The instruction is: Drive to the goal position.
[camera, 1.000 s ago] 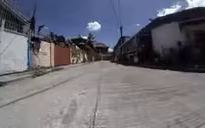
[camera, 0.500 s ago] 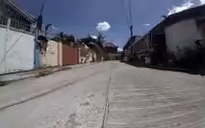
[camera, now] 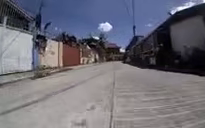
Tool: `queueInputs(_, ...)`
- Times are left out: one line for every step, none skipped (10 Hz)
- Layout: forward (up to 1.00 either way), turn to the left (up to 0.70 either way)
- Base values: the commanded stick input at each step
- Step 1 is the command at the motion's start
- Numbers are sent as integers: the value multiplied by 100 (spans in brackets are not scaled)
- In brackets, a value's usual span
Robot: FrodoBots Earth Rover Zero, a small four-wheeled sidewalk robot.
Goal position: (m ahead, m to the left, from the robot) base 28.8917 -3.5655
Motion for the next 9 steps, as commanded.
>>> queueInputs(85, -34)
queueInputs(85, -34)
queueInputs(85, -34)
queueInputs(85, -34)
queueInputs(85, -34)
queueInputs(85, -33)
queueInputs(85, -34)
queueInputs(85, -34)
queueInputs(85, -34)
